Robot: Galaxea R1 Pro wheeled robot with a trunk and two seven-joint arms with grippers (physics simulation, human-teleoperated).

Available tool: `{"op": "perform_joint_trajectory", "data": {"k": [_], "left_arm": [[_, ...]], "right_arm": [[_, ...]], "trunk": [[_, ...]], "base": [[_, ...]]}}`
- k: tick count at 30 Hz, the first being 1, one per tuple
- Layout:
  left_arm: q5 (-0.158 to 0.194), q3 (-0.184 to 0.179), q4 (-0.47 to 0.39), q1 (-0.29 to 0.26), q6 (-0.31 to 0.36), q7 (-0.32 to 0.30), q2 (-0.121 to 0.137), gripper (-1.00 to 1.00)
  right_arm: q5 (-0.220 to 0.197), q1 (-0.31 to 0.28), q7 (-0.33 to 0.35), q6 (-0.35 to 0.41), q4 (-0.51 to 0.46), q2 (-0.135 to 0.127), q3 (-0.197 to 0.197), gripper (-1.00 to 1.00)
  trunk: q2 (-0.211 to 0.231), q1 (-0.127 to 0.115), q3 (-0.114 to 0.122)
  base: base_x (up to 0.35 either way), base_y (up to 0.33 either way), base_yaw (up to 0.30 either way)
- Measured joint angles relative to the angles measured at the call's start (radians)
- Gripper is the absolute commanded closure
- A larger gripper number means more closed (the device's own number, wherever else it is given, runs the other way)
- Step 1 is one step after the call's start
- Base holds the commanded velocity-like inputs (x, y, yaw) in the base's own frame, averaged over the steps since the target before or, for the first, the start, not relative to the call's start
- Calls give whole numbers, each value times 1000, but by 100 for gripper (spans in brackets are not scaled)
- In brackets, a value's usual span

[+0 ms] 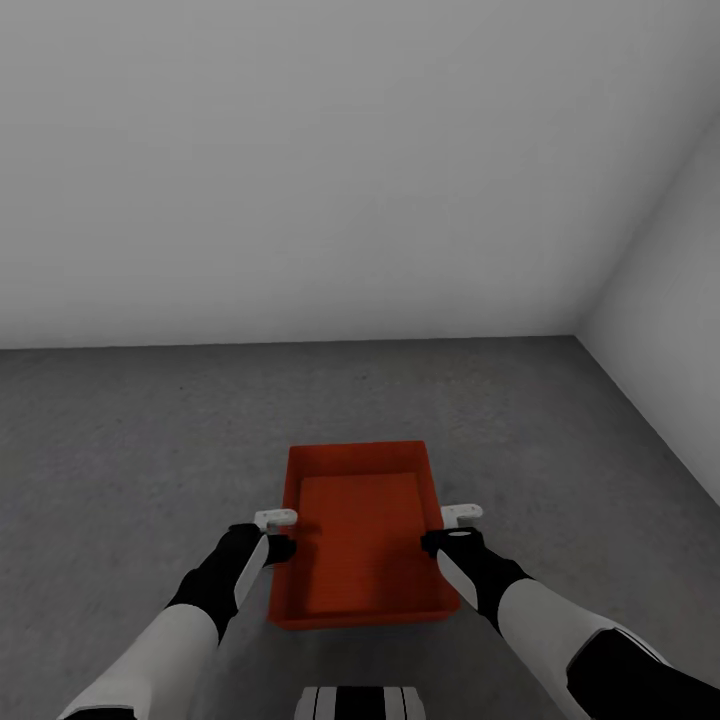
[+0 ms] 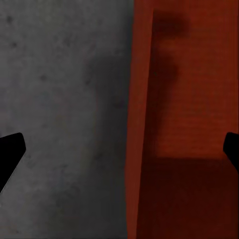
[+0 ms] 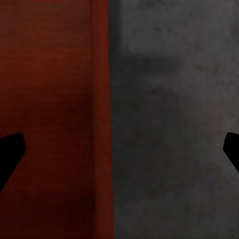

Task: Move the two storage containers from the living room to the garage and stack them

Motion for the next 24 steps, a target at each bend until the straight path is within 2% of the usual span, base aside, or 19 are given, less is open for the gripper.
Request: {"op": "perform_joint_trajectory", "data": {"k": [3,13,24], "left_arm": [[1,-1,-40,0,2,0,-2,-100],[1,-4,-60,0,2,0,-4,-100],[1,-3,-60,0,2,1,-4,-100]], "right_arm": [[0,0,0,-1,0,-1,0,-100],[0,0,-1,-2,1,-2,-1,-100],[0,0,-1,-3,1,-3,-1,-100]], "trunk": [[0,0,0],[0,0,0],[77,-42,34]], "base": [[0,0,0],[0,0,0],[0,0,0]]}}
